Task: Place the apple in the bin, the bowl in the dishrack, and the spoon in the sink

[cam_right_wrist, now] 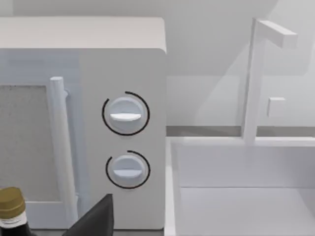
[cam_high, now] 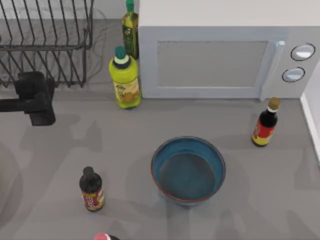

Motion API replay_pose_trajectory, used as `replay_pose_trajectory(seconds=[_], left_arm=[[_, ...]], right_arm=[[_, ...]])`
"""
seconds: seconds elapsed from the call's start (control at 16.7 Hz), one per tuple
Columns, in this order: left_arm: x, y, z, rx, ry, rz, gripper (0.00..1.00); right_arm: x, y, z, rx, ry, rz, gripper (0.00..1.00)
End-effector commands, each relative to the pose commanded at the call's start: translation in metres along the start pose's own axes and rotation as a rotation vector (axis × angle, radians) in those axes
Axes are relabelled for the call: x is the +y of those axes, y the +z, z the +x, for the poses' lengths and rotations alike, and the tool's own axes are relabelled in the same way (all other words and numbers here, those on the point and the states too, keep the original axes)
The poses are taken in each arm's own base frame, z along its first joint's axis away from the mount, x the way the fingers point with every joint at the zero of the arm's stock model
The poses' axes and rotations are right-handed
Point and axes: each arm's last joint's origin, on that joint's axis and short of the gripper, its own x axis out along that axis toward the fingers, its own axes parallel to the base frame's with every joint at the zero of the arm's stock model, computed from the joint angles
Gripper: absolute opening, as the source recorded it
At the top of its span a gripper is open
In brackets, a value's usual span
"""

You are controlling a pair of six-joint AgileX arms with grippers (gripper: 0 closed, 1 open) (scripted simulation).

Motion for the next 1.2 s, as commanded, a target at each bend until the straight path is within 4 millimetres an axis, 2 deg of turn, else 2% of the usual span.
replay_pose_trajectory(seconds=[0.12,0.3,0.42,0.54,0.72,0.9,1.02,1.2], left_arm=[[-0.024,0.03,0.017,0.14,-0.025,-0.034,1.0],[-0.07,0.065,0.055,0.352,-0.033,-0.072,1.0],[-0.106,0.076,0.086,0.488,-0.017,-0.085,1.0],[-0.143,0.077,0.116,0.614,0.015,-0.088,1.0],[-0.196,0.058,0.158,0.777,0.086,-0.077,1.0],[-0.239,0.025,0.19,0.9,0.171,-0.053,1.0],[-0.26,0.002,0.204,0.958,0.225,-0.036,1.0],[-0.28,-0.026,0.216,1.011,0.286,-0.015,1.0]], right_arm=[[0.0,0.0,0.0,0.0,0.0,0.0,1.0],[0.0,0.0,0.0,0.0,0.0,0.0,1.0],[0.0,0.0,0.0,0.0,0.0,0.0,1.0],[0.0,0.0,0.0,0.0,0.0,0.0,1.0],[0.0,0.0,0.0,0.0,0.0,0.0,1.0],[0.0,0.0,0.0,0.0,0.0,0.0,1.0],[0.0,0.0,0.0,0.0,0.0,0.0,1.0],[0.0,0.0,0.0,0.0,0.0,0.0,1.0]])
